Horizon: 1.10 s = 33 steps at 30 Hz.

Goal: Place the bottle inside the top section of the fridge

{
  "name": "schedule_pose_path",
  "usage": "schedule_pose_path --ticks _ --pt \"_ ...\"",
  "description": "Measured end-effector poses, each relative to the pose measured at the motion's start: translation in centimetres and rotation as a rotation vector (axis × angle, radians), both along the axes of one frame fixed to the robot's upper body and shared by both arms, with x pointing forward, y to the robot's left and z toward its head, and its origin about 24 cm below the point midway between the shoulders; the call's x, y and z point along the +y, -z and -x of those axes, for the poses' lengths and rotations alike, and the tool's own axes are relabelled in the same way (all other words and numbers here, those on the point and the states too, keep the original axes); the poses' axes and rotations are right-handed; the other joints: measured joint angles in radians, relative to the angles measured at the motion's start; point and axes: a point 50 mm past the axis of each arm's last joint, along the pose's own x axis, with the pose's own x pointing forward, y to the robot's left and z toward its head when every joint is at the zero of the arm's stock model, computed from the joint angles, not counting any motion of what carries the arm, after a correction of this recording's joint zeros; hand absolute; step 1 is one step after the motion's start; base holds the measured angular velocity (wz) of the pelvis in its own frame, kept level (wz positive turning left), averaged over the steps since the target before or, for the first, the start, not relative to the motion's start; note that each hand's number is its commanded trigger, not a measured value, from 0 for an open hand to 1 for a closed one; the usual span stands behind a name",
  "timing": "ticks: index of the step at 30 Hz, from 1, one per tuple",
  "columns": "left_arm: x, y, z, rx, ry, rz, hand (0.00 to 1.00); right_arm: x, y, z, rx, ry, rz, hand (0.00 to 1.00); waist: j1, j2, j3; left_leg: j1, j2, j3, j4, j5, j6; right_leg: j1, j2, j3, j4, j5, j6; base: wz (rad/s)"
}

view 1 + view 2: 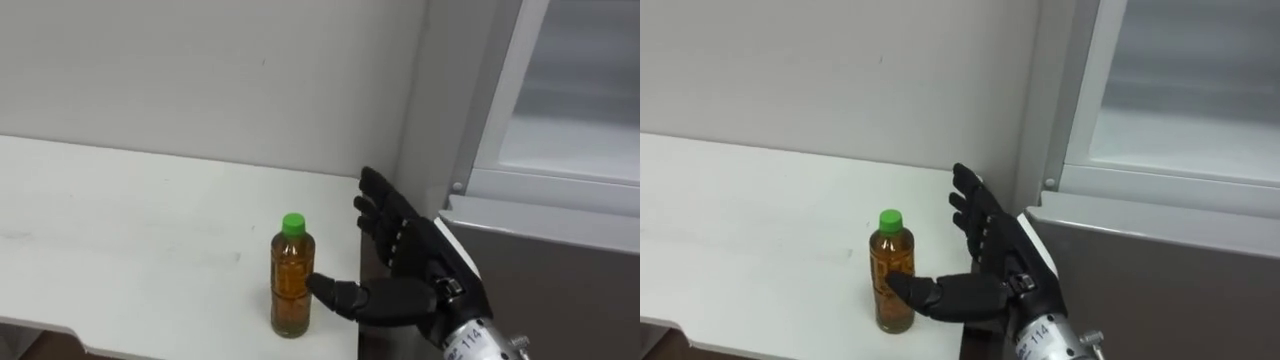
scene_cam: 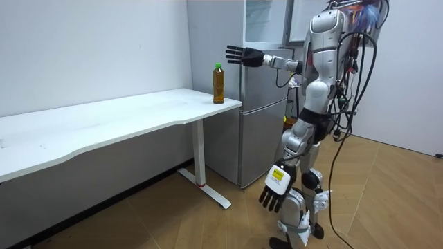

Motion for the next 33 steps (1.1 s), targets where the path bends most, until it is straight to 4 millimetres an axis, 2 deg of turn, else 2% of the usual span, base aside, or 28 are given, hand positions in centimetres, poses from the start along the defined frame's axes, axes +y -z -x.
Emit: schedule_pose_path --ticks 2,5,8,12,21,33 --pt "0.0 0.0 -0.1 0.003 0.001 0.008 0.0 0.0 0.0 0.0 0.002 0.001 0.002 0.0 0.004 -0.001 0.0004 -0.001 -0.001 -0.01 0.0 0.0 0.0 0.0 -0.001 -0.002 0.0 0.0 0.0 0.07" --pt "0.0 0.0 -0.3 0.0 0.011 0.013 0.0 -0.2 0.2 -0.4 0.013 0.009 0.014 0.0 0.008 -0.007 -0.0033 0.0 -0.002 -0.014 0.001 0.0 0.0 -0.001 -0.002 -0.004 0.0 0.0 0.0 0.04" --pt "0.0 0.0 -0.3 0.008 0.025 0.01 0.0 -0.5 0.0 -0.7 0.011 0.01 0.032 0.0 0.009 -0.007 -0.0029 -0.004 -0.003 -0.017 0.003 0.0 0.0 -0.002 -0.003 -0.013 0.0 0.0 0.0 0.02" --pt "0.0 -0.1 -0.5 0.014 0.025 0.012 0.0 -1.3 0.5 -2.1 0.055 0.032 0.096 0.0 0.009 -0.008 -0.0025 -0.01 -0.003 -0.023 0.01 0.0 0.0 -0.003 -0.003 -0.017 0.0 0.0 0.0 0.05" --pt "0.1 -0.1 -0.5 0.032 0.021 0.01 0.0 -1.7 1.1 -2.6 0.104 0.034 0.113 0.0 0.025 -0.016 -0.0021 -0.022 -0.005 -0.037 0.018 0.0 0.0 -0.002 -0.004 -0.02 0.002 0.0 0.0 0.03" --pt "0.1 -0.2 -1.5 0.012 0.029 0.002 0.0 -1.9 -0.6 -5.0 0.115 0.08 0.063 0.0 0.035 -0.019 -0.0038 -0.03 -0.009 -0.065 0.035 0.001 0.0 0.005 -0.006 -0.045 0.0 0.0 0.0 0.07"
